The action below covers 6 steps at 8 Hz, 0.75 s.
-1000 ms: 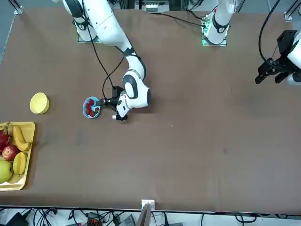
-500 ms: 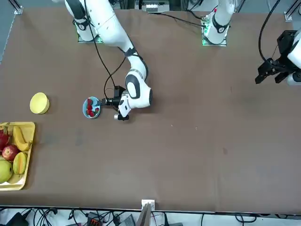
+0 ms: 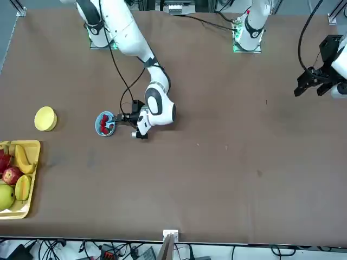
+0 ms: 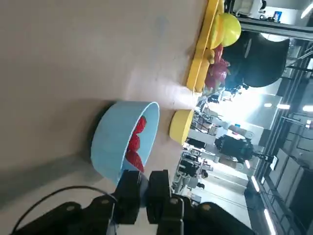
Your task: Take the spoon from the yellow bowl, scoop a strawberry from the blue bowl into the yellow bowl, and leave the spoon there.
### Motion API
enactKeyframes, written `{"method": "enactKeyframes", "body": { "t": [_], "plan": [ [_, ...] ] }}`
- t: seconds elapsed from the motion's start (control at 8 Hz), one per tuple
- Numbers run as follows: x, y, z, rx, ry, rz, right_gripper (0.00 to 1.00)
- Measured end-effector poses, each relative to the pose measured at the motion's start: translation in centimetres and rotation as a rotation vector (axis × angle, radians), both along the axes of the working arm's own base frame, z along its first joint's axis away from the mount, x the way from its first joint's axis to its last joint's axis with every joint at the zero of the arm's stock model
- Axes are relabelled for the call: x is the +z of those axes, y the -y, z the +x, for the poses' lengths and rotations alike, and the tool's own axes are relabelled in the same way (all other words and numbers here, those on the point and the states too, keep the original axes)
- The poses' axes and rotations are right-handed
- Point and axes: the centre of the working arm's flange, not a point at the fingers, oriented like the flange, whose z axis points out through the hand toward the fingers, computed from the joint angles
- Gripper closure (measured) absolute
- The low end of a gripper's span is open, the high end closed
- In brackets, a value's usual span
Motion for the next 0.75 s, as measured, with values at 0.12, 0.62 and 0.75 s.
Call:
{"method": "enactKeyframes", "body": {
  "t": [0.12,0.62,0.75],
  "plan": [
    [-0.29,0.04,-0.03,-0.001,0.009,-0.008,0.89],
    [-1.20,0.10,-0.50,0.011,0.046,-0.074,0.89],
    [-1.23,0.14,-0.48,0.012,0.048,-0.082,0.89]
  ]
}}
